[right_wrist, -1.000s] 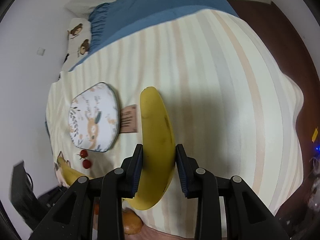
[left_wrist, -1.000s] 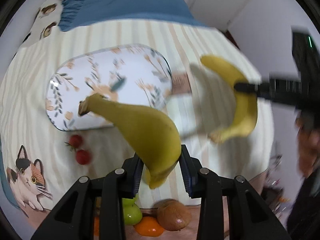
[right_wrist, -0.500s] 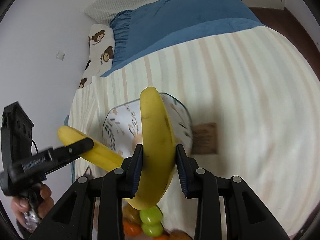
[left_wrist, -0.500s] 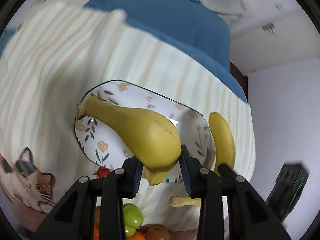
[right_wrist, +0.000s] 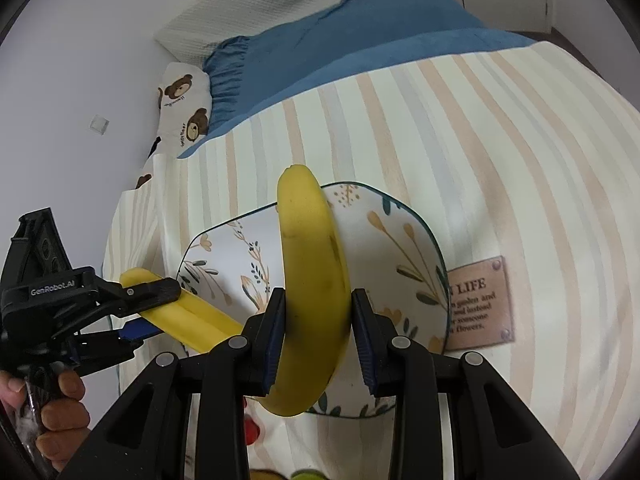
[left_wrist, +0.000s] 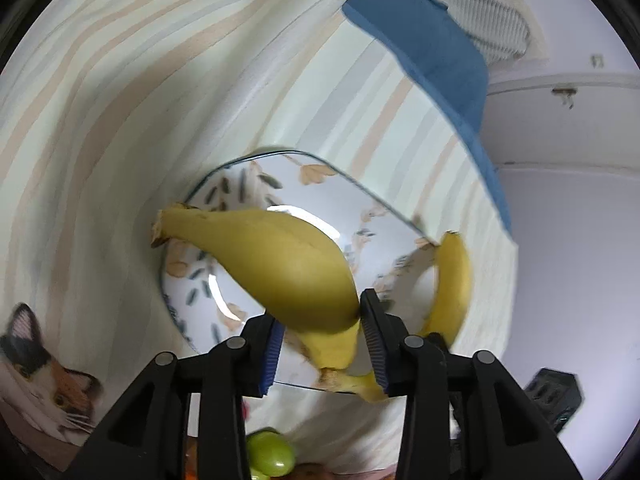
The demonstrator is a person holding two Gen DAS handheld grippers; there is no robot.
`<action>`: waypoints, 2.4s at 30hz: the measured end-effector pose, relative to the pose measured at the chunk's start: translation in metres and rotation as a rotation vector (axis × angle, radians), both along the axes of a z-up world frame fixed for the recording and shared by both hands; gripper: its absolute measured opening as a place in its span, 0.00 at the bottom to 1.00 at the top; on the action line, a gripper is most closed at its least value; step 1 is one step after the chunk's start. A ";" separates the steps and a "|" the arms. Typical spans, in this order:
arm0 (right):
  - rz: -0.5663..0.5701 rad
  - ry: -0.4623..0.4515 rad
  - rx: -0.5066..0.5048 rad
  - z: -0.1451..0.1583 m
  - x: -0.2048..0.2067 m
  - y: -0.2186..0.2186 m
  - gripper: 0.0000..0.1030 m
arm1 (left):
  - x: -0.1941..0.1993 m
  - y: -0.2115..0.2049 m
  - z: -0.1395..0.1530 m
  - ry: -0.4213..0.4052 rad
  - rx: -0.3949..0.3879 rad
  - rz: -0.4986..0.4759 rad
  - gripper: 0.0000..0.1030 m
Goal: Organize fruits
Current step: 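Lower both bananas onto the floral plate and open both tools, then grasp the orange with the left tool while the right tool grasps the brown fruit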
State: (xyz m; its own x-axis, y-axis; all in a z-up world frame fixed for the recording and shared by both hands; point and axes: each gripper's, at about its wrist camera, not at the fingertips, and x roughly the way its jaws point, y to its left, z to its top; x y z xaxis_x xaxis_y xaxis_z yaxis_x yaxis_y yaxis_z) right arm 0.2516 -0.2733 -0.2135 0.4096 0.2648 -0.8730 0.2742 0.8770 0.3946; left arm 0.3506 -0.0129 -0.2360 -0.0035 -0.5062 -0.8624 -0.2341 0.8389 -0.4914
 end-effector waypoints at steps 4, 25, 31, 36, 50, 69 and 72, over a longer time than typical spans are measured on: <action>0.003 0.019 0.000 -0.002 0.005 -0.004 0.36 | -0.001 -0.005 0.005 -0.017 0.111 -0.081 0.35; 0.116 -0.005 -0.349 0.087 -0.023 0.025 0.98 | -0.073 -0.026 0.105 -0.457 0.577 -0.334 0.97; 0.087 -0.056 -0.392 0.113 -0.055 0.031 0.98 | -0.103 -0.018 0.126 -0.530 0.582 -0.306 0.97; 0.090 -0.098 -0.417 0.137 -0.082 0.043 0.98 | -0.129 -0.011 0.140 -0.572 0.575 -0.302 0.97; 0.071 -0.196 -0.416 0.196 -0.149 0.065 0.98 | -0.186 0.005 0.183 -0.668 0.558 -0.262 0.97; -0.014 0.118 -0.166 0.092 -0.214 0.026 0.98 | -0.245 0.008 0.066 -0.325 0.538 -0.409 0.97; -0.045 0.212 -0.124 0.051 -0.228 0.013 0.98 | -0.261 -0.003 0.022 -0.222 0.535 -0.479 0.97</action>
State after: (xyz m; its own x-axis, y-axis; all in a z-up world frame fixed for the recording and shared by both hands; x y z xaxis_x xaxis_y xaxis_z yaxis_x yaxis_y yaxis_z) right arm 0.0236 -0.2599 -0.1626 0.2224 0.1355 -0.9655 0.3792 0.9003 0.2137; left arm 0.0901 -0.0156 -0.2143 0.0848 -0.0043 -0.9964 0.2736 0.9616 0.0192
